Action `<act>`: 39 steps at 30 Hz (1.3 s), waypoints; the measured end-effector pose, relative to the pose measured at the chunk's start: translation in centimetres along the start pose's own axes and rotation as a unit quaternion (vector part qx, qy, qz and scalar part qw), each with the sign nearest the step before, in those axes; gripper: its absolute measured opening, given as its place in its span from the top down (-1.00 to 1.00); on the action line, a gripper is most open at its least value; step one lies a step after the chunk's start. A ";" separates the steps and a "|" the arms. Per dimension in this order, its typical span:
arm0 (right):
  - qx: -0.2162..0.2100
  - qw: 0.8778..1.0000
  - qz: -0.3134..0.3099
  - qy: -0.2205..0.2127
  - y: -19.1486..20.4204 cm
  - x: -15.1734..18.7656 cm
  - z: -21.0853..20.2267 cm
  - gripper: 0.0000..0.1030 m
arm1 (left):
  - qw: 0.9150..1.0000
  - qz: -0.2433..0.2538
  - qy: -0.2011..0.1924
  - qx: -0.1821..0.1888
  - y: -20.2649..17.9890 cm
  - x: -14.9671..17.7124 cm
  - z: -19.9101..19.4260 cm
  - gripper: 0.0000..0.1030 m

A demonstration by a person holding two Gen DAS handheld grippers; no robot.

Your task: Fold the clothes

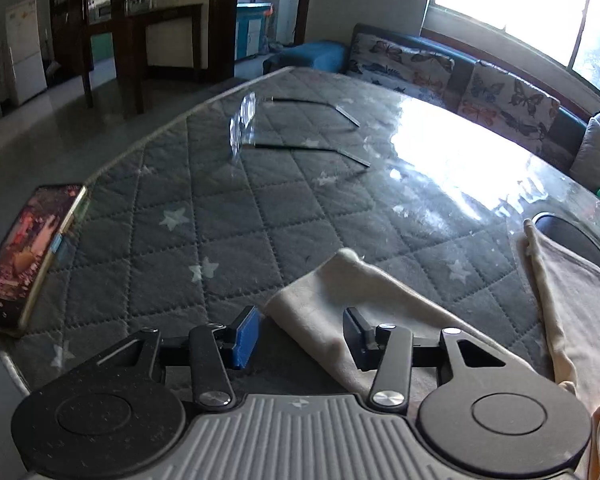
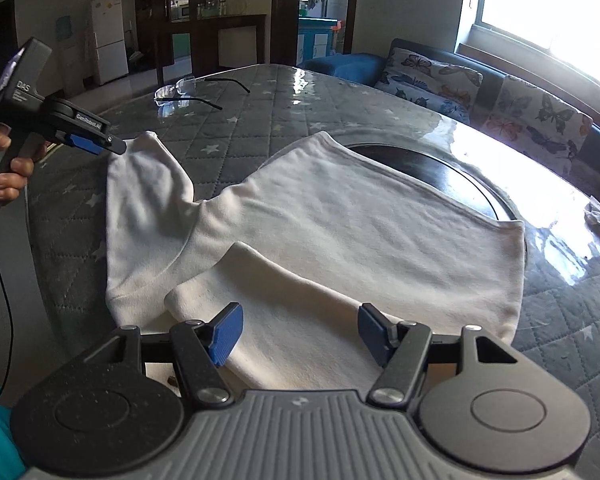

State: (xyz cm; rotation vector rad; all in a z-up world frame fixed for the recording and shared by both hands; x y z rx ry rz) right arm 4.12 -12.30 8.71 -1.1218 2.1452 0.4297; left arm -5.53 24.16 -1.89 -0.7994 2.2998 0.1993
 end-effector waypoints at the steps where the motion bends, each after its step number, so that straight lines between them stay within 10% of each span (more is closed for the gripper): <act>1: 0.001 1.000 0.000 0.000 0.0 0.0 -0.1 -0.26 | 1.000 -0.002 -0.001 -0.002 -0.2 0.1 0.2 0.08; 10: 0.008 1.000 0.007 -0.010 -0.6 0.2 -0.9 -0.26 | 1.000 -0.012 -0.011 0.007 -0.7 -0.2 0.8 0.78; 20: 0.014 0.999 0.039 -0.031 -2.2 0.5 -2.4 -0.26 | 0.993 0.029 -0.038 0.111 -6.3 0.4 -4.2 0.80; 32: 0.044 0.992 0.105 -0.057 -6.0 1.9 -5.2 -0.25 | 0.939 0.139 -0.028 0.314 -19.7 3.8 -12.2 0.80; 39: 0.063 0.985 0.147 -0.072 -8.1 2.5 -6.8 -0.24 | 0.914 0.194 0.015 0.356 -25.5 8.1 -11.5 0.79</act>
Point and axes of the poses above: each gripper's, at about its wrist camera, not at the fingertips, and z roughly the way its jaws point, y to its left, x to its underside, the point moved 5 cm from there along z, roughly the way its jaws point, and after that the axes turned 2 degrees about -x, right-handed, at the moved point
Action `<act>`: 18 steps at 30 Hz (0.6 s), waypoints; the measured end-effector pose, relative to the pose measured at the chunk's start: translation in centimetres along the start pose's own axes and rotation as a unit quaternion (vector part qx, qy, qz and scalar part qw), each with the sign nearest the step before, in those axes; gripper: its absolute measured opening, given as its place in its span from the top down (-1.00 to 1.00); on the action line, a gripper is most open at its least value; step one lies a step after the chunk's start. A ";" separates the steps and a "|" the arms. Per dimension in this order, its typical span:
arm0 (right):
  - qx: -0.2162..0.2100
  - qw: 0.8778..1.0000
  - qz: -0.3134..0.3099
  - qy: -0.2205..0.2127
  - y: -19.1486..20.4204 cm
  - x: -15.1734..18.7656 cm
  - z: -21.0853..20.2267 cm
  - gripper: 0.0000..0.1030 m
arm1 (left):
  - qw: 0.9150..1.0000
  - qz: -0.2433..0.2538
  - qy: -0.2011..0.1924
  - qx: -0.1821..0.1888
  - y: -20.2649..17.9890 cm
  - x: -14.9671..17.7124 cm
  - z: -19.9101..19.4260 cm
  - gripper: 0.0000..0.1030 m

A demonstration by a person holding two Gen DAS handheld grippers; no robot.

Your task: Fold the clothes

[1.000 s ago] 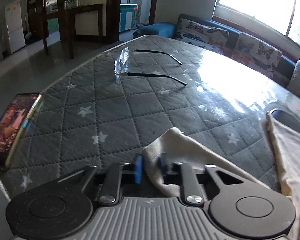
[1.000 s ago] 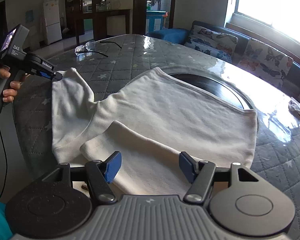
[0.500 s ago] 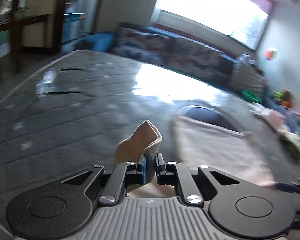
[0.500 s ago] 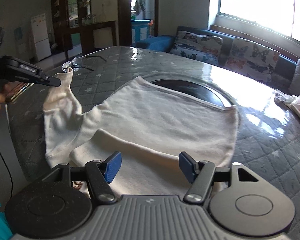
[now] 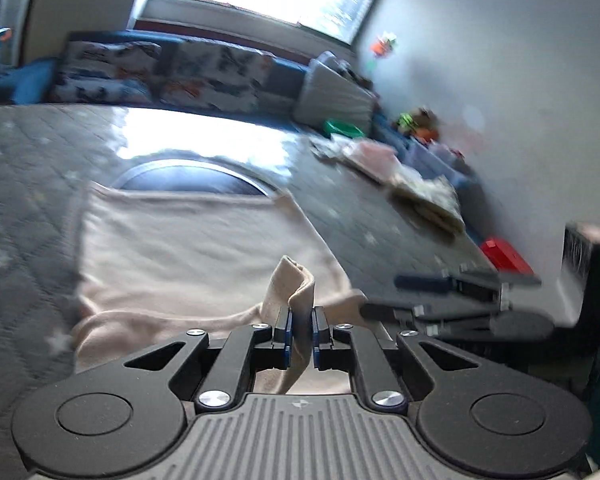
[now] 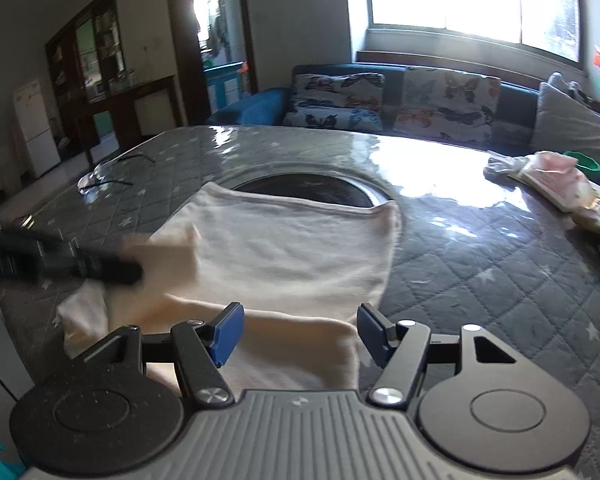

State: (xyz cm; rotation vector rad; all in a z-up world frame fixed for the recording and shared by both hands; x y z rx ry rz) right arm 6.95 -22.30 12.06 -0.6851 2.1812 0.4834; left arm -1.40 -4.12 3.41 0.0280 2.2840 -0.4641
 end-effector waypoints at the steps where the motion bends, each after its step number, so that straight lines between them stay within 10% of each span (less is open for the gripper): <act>1: 0.003 1.000 0.006 -0.002 -0.3 0.0 -0.2 -0.24 | 1.000 0.007 0.008 0.004 -0.5 0.5 0.7 0.77; 9: -0.017 1.000 0.023 0.007 -0.1 0.3 0.7 -0.14 | 0.998 0.059 0.031 0.000 -0.9 3.2 1.7 0.12; 18: -0.063 0.996 0.020 0.052 2.3 1.7 3.2 0.10 | 0.995 0.047 -0.002 -0.084 5.6 4.3 -3.4 0.00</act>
Point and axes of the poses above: each gripper's, at about its wrist camera, not at the fingertips, and z roughly the way its jaws point, y to its left, x to its underside, the point moved 5 cm from there along z, roughly the way its jaws point, and after that the axes turned 2 degrees about -x, right-handed, at the moved point
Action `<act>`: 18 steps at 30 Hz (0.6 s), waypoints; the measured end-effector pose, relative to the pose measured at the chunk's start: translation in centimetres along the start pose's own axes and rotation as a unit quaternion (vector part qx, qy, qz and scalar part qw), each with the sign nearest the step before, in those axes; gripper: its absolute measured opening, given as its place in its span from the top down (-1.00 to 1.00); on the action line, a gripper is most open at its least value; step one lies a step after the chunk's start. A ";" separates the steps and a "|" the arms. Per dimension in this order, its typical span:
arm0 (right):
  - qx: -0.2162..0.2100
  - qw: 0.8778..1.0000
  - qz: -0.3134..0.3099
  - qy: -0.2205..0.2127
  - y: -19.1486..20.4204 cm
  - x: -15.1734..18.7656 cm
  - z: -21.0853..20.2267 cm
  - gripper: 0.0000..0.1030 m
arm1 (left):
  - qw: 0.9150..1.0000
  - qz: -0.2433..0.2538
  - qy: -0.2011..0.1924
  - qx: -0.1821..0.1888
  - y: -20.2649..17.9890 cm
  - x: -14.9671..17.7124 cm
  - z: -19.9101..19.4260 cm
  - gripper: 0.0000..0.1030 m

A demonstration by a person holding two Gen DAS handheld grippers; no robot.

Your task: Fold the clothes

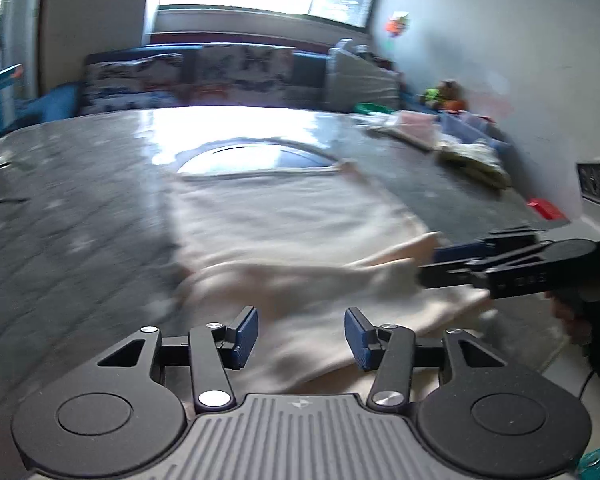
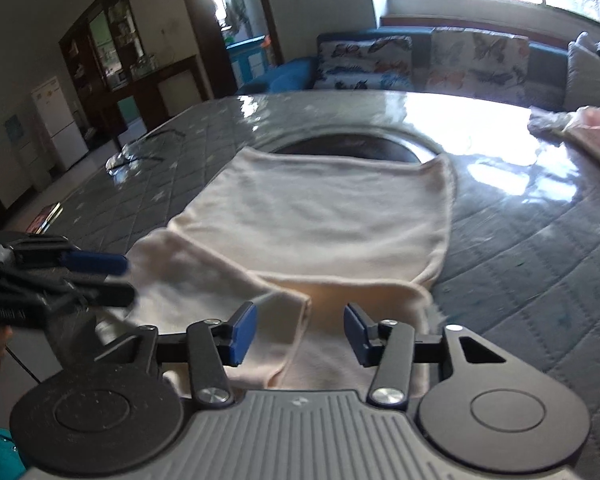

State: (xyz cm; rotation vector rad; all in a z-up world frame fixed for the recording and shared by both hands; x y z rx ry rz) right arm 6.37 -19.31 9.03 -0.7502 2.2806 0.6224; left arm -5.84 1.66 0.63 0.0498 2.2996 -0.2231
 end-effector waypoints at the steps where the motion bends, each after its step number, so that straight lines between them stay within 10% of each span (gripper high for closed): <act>1: -0.003 1.000 0.001 0.005 0.1 0.1 0.3 0.11 | 1.000 -0.005 0.000 -0.010 0.9 0.3 -0.5 -0.03; 18: 0.013 0.999 -0.029 0.015 1.5 0.2 0.8 0.92 | 0.998 0.030 0.029 -0.054 3.6 4.1 -0.6 -0.06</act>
Point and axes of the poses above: each gripper's, at about its wrist camera, not at the fingertips, and z roughly the way its jaws point, y to its left, x to its underside, the point moved 5 cm from there along z, roughly the way its jaws point, and after that the axes turned 2 degrees about -x, right-handed, at the moved point
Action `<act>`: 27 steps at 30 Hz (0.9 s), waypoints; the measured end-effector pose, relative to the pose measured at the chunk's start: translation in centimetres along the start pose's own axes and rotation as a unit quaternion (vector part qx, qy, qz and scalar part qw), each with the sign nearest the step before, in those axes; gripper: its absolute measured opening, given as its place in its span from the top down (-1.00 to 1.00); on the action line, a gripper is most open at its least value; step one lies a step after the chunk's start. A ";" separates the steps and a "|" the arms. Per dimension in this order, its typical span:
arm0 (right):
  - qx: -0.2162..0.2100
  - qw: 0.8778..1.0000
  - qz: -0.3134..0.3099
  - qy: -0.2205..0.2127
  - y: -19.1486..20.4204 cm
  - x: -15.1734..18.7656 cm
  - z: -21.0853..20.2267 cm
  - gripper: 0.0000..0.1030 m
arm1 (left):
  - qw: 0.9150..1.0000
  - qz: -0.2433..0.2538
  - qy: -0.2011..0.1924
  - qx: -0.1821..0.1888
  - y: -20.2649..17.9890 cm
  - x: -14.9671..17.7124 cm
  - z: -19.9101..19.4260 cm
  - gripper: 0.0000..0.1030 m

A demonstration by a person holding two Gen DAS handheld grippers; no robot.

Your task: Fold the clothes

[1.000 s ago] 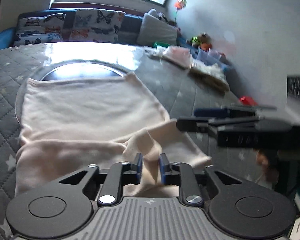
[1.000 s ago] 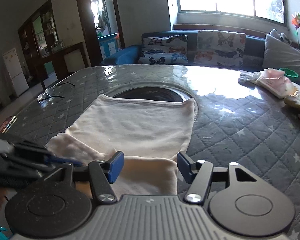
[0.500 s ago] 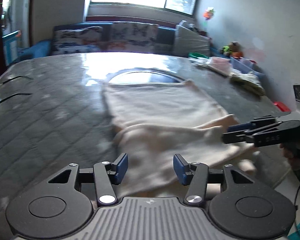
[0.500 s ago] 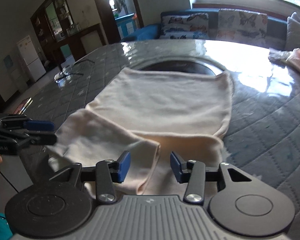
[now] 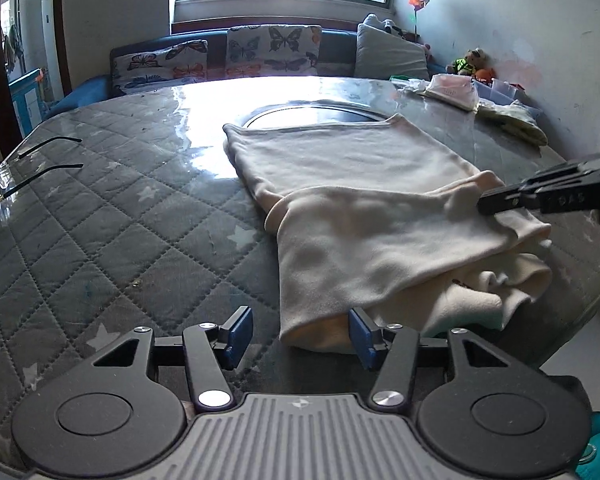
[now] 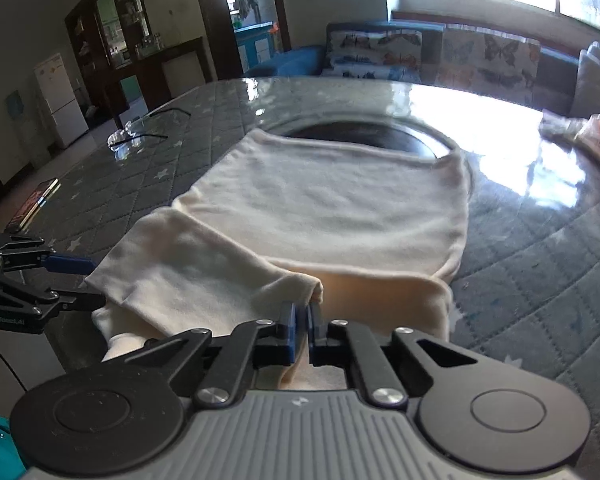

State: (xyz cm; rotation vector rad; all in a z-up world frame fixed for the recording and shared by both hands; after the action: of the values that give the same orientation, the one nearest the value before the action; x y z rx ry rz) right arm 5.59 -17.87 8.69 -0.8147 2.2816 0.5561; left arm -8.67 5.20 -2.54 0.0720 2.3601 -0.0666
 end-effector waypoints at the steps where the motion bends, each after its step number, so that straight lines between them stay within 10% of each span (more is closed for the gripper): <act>1: 0.003 1.000 -0.005 -0.004 0.0 -0.2 -0.3 0.92 | 1.000 0.000 0.000 -0.002 -0.1 0.0 0.1 -0.01; 11: 0.014 0.999 -0.018 -0.028 -0.4 -1.0 -2.2 0.97 | 1.000 0.017 -0.007 -0.010 -0.5 0.2 -0.3 0.18; 23: -0.017 0.999 0.036 0.002 -1.6 0.1 1.7 0.59 | 1.000 0.005 -0.004 -0.014 -0.2 0.3 -0.3 0.21; 27: -0.014 1.000 0.007 0.000 -0.4 -0.1 1.6 0.88 | 1.000 0.008 -0.005 -0.015 -0.3 0.3 -0.3 0.20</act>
State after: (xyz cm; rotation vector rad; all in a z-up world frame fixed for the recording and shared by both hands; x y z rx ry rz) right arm 6.59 -17.19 7.51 -0.8123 2.2853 0.5956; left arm -9.12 4.95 -2.57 0.0749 2.3503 -0.0239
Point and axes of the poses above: each gripper's, at about its wrist camera, not at the fingertips, and z roughly the way its jaws point, y to its left, x to its underside, the point moved 5 cm from there along z, roughly the way its jaws point, and after that the axes turned 2 degrees about -x, right-handed, at the moved point
